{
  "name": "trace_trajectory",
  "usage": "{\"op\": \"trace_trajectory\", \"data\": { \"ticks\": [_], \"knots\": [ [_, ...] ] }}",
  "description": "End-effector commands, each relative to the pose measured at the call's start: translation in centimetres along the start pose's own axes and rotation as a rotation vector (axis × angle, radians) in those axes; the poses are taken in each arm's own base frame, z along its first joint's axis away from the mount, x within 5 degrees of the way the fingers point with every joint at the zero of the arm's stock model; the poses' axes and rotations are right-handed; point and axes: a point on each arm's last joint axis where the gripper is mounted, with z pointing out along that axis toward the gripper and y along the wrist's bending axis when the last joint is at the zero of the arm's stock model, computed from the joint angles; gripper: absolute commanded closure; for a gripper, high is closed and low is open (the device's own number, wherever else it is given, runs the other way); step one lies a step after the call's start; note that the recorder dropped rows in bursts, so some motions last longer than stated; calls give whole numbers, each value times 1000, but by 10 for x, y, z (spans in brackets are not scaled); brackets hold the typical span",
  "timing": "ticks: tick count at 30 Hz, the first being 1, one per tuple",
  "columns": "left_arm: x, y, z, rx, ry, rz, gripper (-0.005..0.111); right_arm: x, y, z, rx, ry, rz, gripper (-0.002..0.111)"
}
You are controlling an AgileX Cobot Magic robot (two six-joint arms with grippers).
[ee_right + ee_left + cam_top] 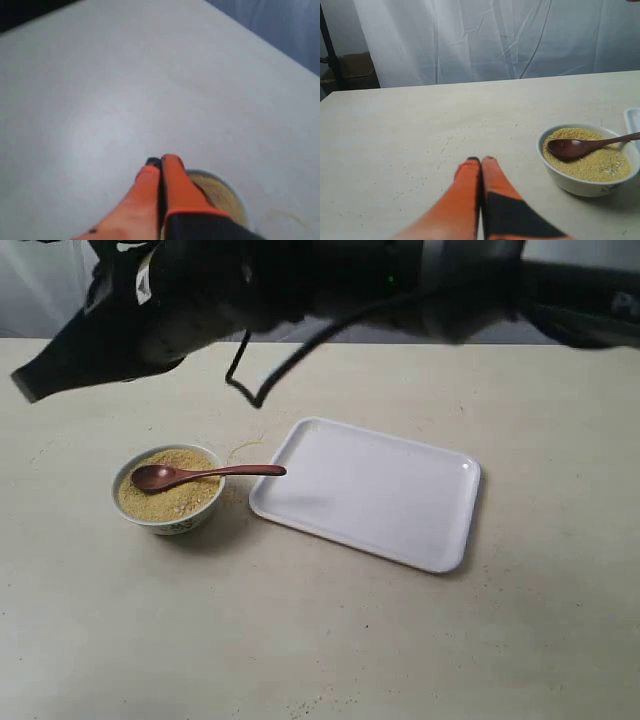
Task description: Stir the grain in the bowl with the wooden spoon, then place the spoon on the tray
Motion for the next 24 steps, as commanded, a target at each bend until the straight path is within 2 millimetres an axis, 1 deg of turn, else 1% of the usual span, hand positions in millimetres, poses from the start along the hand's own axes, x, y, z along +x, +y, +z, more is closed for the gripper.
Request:
{"op": "trace_trajectory", "data": {
  "ticks": [1, 2, 4, 7, 8, 10, 12, 14, 16, 20, 21, 23, 24],
  "knots": [
    [0, 0, 0, -3, -13, 3, 107, 13, 18, -3, -53, -381, 77, 109],
    [0, 0, 0, -3, -13, 3, 107, 23, 20, 0, -60, -435, 117, 109],
    [0, 0, 0, -3, -13, 3, 107, 39, 17, 0, -55, -549, 276, 109],
    [0, 0, 0, -3, -13, 3, 107, 65, 9, 3, -15, -614, 477, 109],
    [0, 0, 0, -3, -13, 3, 107, 74, 7, 5, -3, -607, 526, 109],
    [0, 0, 0, -3, -13, 3, 107, 87, 5, 9, 1, -584, 571, 109],
    [0, 0, 0, -3, -13, 3, 107, 94, 3, 11, 5, -569, 653, 109],
    [0, 0, 0, -3, -13, 3, 107, 104, -2, 15, 21, -530, 870, 109],
    [0, 0, 0, -3, -13, 3, 107, 113, -7, 20, 57, -496, 1030, 109],
    [0, 0, 0, -3, -13, 3, 107, 132, -19, 34, 93, -385, 1179, 109],
    [0, 0, 0, -3, -13, 3, 107, 139, -28, 38, 100, -321, 1234, 106],
    [0, 0, 0, -3, -13, 3, 107, 143, -35, 38, 115, -282, 1278, 99],
    [0, 0, 0, -3, -13, 3, 107, 144, -37, 38, 123, -272, 1283, 91]
  ]
}}
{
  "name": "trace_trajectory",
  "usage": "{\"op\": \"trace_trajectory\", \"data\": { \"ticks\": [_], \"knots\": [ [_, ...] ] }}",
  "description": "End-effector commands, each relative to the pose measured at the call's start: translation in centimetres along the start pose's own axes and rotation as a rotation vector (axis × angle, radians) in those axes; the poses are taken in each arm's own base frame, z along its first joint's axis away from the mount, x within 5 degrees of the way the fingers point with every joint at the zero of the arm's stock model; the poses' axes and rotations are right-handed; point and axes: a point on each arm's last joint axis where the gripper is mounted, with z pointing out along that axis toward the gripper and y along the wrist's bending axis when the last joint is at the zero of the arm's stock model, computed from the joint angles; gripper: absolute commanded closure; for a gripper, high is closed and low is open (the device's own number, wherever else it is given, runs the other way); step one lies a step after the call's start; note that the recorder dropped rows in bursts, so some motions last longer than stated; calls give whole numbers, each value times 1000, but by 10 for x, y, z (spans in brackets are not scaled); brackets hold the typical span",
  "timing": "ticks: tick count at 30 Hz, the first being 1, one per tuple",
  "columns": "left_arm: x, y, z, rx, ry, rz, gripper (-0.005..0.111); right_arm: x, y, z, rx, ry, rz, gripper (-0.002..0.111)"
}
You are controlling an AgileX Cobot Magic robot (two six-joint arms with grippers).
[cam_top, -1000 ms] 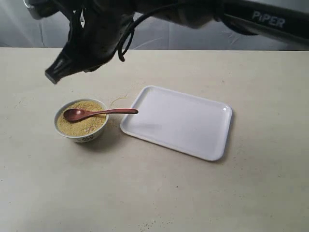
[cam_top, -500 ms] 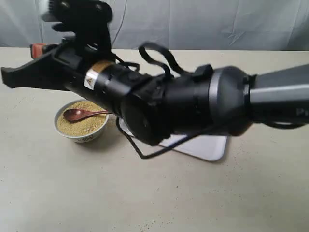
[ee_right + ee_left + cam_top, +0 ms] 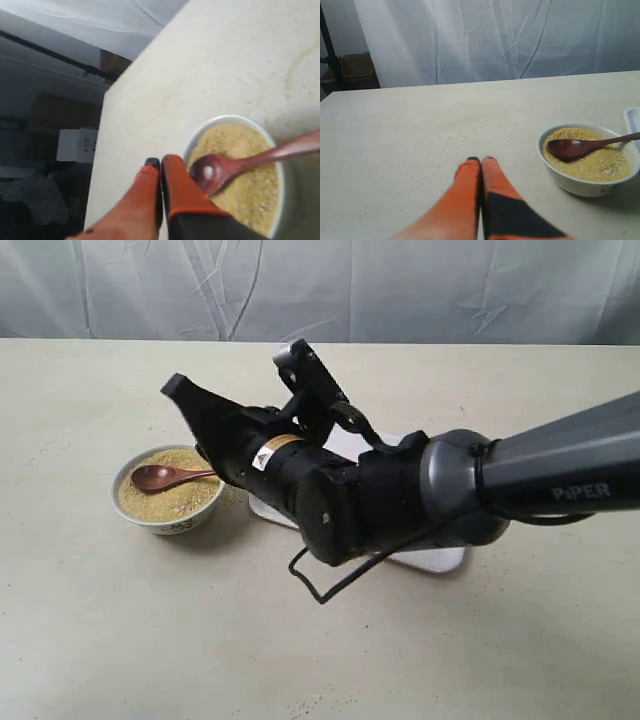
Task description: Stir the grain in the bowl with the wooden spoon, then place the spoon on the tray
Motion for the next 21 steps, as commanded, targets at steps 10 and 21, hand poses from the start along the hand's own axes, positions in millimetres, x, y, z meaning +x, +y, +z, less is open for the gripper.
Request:
{"op": "trace_trajectory", "data": {
  "ticks": [10, 21],
  "knots": [
    [0, 0, 0, -3, -13, 3, 107, -7, -30, 9, 160, 31, 169, 58],
    [0, 0, 0, -3, -13, 3, 107, 4, -68, 31, 162, -73, 241, 58]
  ]
}}
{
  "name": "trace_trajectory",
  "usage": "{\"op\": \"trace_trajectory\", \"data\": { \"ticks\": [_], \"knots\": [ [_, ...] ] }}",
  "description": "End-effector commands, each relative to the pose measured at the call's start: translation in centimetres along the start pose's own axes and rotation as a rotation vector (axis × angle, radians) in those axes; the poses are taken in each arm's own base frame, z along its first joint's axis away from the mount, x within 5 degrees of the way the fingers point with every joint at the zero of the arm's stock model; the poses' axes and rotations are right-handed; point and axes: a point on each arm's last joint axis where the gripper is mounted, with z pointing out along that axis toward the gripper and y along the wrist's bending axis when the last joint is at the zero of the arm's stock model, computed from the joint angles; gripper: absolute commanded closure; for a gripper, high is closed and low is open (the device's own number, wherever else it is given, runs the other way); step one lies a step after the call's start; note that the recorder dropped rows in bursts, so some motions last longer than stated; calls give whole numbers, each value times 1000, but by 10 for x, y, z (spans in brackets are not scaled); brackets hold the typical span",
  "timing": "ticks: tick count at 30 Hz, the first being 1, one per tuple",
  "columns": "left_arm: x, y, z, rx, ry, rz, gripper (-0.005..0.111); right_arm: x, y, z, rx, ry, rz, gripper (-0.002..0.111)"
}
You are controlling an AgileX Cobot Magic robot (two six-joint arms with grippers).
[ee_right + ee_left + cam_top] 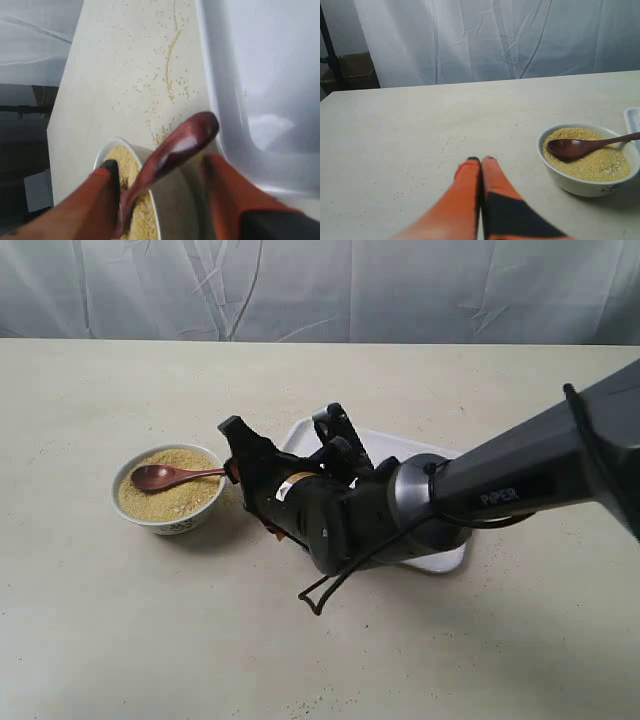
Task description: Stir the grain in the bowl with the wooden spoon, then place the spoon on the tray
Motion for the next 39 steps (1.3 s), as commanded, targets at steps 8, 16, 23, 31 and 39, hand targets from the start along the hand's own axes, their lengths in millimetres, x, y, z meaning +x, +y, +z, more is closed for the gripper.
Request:
{"op": "trace_trajectory", "data": {
  "ticks": [8, 16, 23, 31, 39],
  "knots": [
    [0, 0, 0, -3, -13, 3, 107, -6, -14, 12, -55, -104, 31, 58],
    [0, 0, 0, -3, -13, 3, 107, -8, -14, 14, -93, -138, 23, 74],
    [0, 0, 0, -3, -13, 3, 107, -9, -13, 14, -104, -153, 25, 109],
    [0, 0, 0, -3, -13, 3, 107, -12, 15, 3, -289, -182, -174, 109],
    [0, 0, 0, -3, -13, 3, 107, -20, 48, -20, -352, -251, -503, 109]
  ]
}}
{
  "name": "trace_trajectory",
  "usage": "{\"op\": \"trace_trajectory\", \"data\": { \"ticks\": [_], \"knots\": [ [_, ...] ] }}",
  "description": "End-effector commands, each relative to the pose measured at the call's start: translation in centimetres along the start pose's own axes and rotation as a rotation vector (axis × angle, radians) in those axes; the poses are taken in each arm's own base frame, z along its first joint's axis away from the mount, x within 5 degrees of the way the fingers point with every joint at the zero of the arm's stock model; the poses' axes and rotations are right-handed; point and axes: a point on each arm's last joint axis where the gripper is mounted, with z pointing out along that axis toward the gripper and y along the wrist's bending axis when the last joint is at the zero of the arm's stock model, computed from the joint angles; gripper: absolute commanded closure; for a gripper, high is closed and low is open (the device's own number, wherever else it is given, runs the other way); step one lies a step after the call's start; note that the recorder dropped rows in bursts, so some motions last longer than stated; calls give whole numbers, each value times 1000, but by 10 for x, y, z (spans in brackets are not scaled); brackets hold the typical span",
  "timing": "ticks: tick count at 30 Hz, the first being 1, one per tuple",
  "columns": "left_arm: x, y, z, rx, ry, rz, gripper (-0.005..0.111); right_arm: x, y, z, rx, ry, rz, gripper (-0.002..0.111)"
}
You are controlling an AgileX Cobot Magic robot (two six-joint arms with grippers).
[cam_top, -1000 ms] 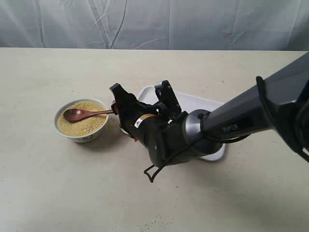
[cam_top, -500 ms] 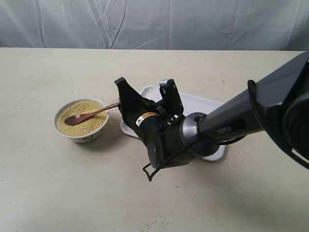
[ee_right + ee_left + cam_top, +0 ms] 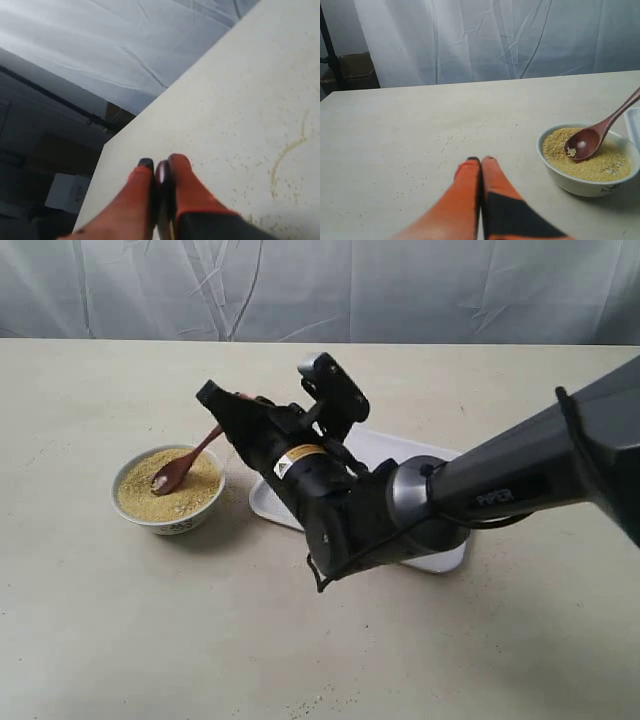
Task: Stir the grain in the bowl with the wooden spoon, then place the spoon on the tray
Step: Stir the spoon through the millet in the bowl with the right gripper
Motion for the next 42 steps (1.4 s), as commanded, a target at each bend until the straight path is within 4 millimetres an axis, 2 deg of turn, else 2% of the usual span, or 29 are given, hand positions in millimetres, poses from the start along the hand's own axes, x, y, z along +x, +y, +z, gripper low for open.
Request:
{"op": "trace_trajectory", "data": {
  "ticks": [1, 4, 7, 12, 20, 26, 31, 37, 42],
  "knots": [
    [0, 0, 0, -3, -13, 1, 107, -19, 23, -8, -72, -33, -164, 109],
    [0, 0, 0, -3, -13, 1, 107, -29, 36, -13, -102, -59, -242, 109],
    [0, 0, 0, -3, -13, 1, 107, -34, 46, -17, -138, -72, -400, 109],
    [0, 0, 0, -3, -13, 1, 107, -25, 52, -19, -219, 5, -699, 109],
    [0, 0, 0, -3, -13, 1, 107, -20, 51, -19, -243, 34, -912, 109],
    [0, 0, 0, -3, -13, 1, 107, -9, 37, -13, -206, 81, -929, 109],
    [0, 0, 0, -3, -13, 1, 107, 1, 27, -9, -195, 112, -837, 109],
    [0, 0, 0, -3, -13, 1, 107, 0, 37, -4, -231, 107, -784, 109],
    [0, 0, 0, -3, -13, 1, 107, 0, 49, -2, -308, 102, -808, 109]
  ]
}}
